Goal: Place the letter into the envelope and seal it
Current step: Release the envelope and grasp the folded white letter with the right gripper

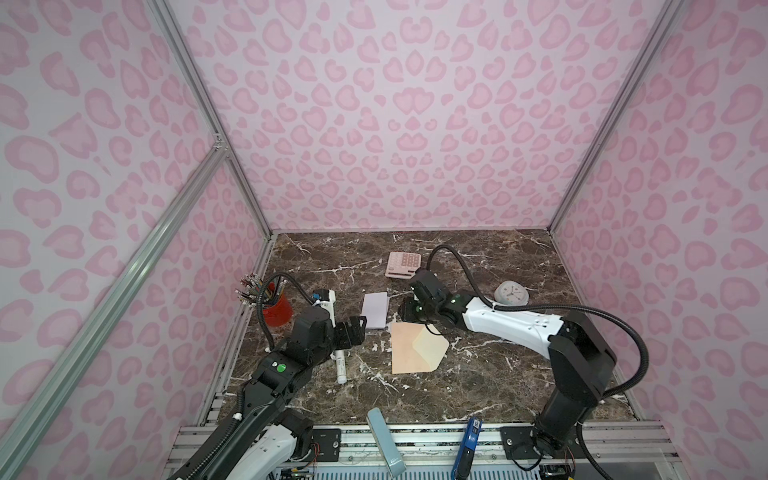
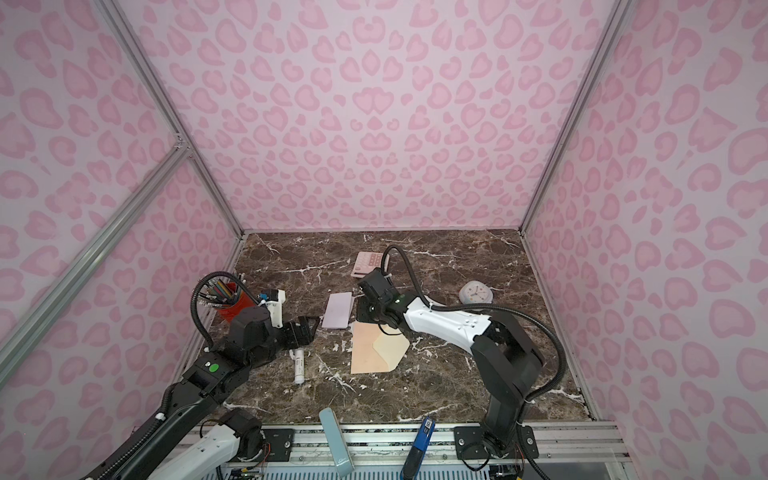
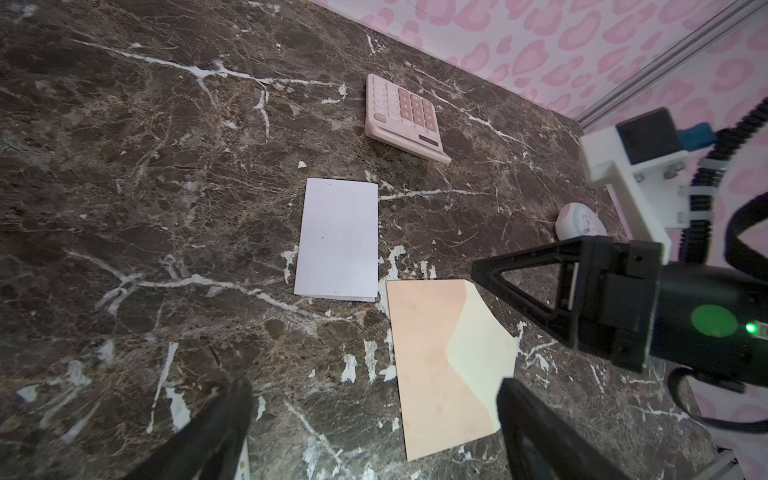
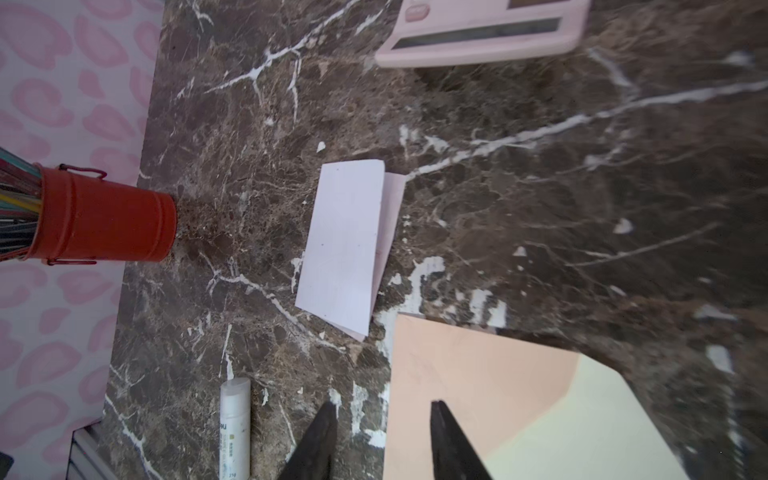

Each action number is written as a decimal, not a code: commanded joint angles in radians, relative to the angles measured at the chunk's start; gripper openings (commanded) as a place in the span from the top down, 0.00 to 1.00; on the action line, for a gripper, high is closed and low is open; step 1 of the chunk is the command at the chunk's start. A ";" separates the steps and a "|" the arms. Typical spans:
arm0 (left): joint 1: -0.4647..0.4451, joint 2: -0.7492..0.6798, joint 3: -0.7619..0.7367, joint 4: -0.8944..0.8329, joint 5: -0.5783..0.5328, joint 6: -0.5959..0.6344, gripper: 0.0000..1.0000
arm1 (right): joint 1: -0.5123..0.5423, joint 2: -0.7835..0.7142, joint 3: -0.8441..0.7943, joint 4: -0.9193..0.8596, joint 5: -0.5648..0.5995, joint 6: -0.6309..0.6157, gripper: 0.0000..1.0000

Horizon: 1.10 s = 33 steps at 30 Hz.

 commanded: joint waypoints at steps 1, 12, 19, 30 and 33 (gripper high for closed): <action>0.057 0.003 -0.012 0.061 0.091 0.013 0.06 | -0.013 0.097 0.069 0.038 -0.122 -0.058 0.60; 0.163 0.006 -0.026 0.075 0.196 0.017 0.07 | -0.043 0.327 0.269 0.044 -0.191 -0.078 0.62; 0.174 0.019 -0.027 0.085 0.218 0.017 0.07 | -0.063 0.396 0.313 0.034 -0.197 -0.056 0.61; 0.183 0.027 -0.029 0.093 0.230 0.017 0.07 | -0.065 0.440 0.341 0.065 -0.235 -0.040 0.65; 0.183 0.024 -0.028 0.089 0.233 0.015 0.08 | -0.065 0.447 0.344 0.067 -0.235 -0.036 0.68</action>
